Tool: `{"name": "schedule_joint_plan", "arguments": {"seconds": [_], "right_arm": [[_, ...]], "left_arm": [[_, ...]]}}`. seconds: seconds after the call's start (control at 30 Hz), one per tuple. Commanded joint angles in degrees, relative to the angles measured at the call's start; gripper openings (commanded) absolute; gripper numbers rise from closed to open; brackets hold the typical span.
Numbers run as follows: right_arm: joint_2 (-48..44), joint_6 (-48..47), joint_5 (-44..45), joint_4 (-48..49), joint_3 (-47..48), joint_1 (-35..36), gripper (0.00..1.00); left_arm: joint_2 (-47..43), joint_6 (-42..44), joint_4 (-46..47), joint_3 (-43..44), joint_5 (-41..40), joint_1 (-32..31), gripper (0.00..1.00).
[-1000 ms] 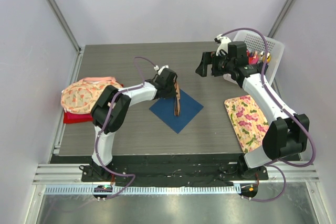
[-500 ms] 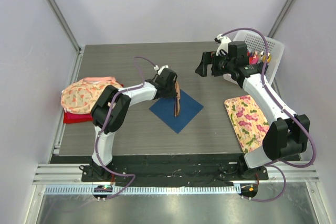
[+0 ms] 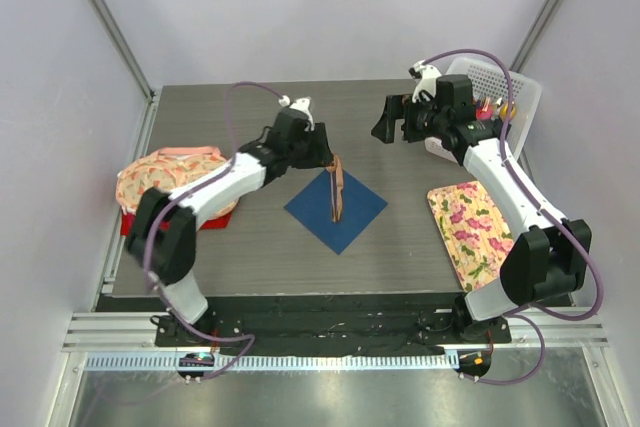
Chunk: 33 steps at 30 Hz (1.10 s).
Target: Place the utensils on the paper napkin and roll it up
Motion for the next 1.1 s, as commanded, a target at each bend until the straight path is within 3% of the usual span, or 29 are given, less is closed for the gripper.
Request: {"name": "schedule_joint_plan", "arguments": {"seconds": [0.0, 0.13, 0.27, 0.47, 0.77, 1.07], "right_arm": [[-0.77, 0.04, -2.60, 0.13, 4.57, 0.04, 1.00], [0.90, -0.21, -5.22, 0.22, 4.30, -0.14, 1.00], [3.10, -0.04, -12.78, 0.04, 3.69, -0.58, 1.00], [6.26, 4.88, -15.52, 0.66, 0.71, -0.58, 1.00], [5.91, 8.14, -9.72, 1.62, -1.85, -0.58, 1.00], [5.91, 7.34, -10.51, 1.62, -2.37, -0.58, 1.00]], "left_arm": [[-14.30, 19.10, 4.17, -9.70, 11.10, 0.95, 0.61], [-23.02, 40.33, 2.53, -17.71, 22.60, 0.86, 0.70], [-27.68, 54.97, -1.18, -23.35, 33.86, -0.62, 0.71], [-25.06, 70.00, -1.27, -27.14, 37.40, -8.45, 0.57], [-13.46, 76.70, 2.16, -25.91, 33.80, -16.28, 0.32], [-8.62, 76.62, 5.85, -26.35, 30.11, -17.51, 0.31]]}}
